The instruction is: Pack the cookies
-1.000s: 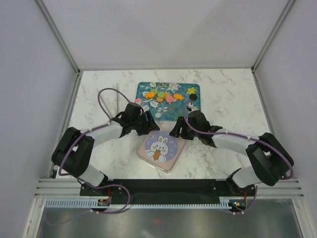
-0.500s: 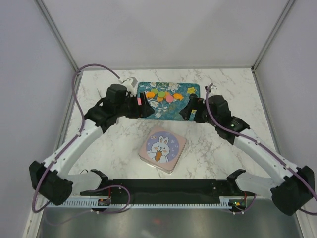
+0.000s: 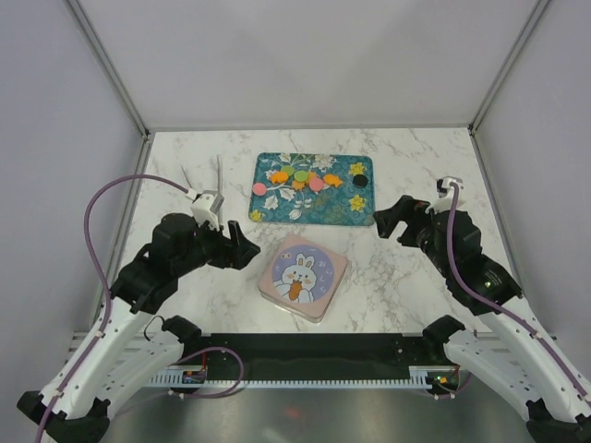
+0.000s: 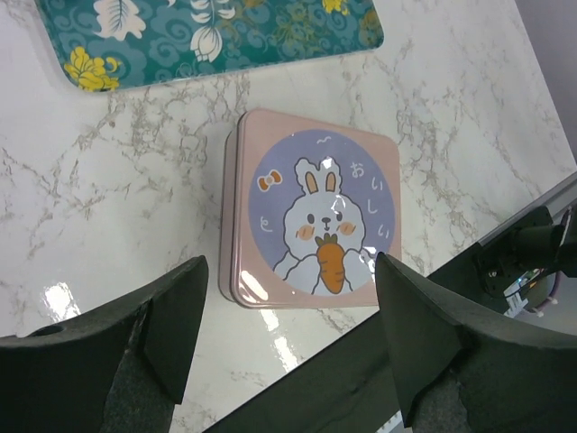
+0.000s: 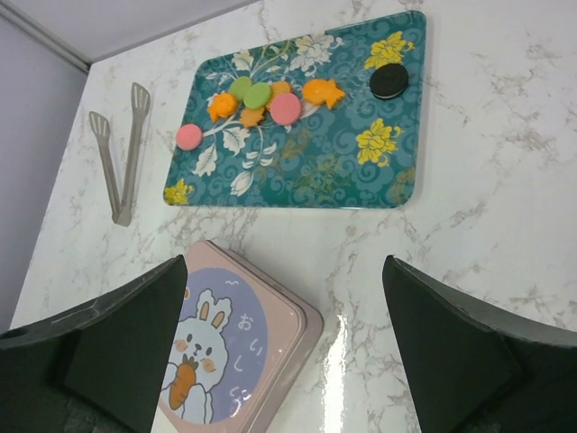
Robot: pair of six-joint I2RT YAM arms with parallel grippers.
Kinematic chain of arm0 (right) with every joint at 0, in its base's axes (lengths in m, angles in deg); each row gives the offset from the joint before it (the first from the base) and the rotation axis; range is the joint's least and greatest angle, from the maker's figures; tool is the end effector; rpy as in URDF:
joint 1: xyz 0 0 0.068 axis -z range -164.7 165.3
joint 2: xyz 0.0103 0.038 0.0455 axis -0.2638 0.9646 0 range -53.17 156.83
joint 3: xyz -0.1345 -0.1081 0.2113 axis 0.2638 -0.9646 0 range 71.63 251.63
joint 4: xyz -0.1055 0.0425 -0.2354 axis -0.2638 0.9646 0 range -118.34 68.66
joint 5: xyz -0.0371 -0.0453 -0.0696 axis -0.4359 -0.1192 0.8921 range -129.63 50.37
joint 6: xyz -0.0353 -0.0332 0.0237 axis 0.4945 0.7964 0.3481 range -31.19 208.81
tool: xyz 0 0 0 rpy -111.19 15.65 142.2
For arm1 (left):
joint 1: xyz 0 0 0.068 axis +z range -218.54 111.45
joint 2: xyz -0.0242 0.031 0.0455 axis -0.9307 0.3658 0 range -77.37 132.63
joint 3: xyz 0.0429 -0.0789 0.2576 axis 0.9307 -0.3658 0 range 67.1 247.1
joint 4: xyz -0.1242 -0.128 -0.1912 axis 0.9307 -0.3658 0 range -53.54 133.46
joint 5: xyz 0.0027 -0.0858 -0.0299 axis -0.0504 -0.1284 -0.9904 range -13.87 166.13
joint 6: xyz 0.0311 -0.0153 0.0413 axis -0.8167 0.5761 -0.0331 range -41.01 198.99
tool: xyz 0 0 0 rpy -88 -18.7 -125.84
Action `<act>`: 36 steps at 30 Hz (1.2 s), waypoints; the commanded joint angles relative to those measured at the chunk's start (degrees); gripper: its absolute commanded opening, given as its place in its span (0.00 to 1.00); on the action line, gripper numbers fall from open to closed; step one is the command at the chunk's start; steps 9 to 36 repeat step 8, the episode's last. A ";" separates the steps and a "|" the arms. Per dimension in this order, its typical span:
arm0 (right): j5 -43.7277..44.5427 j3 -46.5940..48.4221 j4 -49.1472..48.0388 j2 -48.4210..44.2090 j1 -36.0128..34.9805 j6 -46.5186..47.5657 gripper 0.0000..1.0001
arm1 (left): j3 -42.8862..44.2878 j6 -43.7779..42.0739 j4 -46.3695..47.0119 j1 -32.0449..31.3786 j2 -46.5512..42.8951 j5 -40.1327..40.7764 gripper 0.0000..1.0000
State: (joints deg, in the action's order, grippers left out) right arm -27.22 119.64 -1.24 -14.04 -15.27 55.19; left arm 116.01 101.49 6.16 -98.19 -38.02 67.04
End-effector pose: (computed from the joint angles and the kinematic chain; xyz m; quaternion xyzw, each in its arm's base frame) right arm 0.1342 0.0705 0.3432 0.0848 0.8033 0.2355 0.5403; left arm 0.1224 -0.0762 0.3299 0.0941 0.8491 -0.2874 0.4331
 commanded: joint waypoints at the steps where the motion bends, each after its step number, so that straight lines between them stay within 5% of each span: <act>1: 3.68 -0.55 2.79 -0.46 -0.02 0.05 0.98 | -1.88 -2.55 -0.41 0.12 -1.47 -0.41 0.82; 36: 4.99 0.59 2.18 0.85 0.07 -0.21 0.98 | -2.41 -2.55 0.21 0.12 -2.96 -1.29 0.82</act>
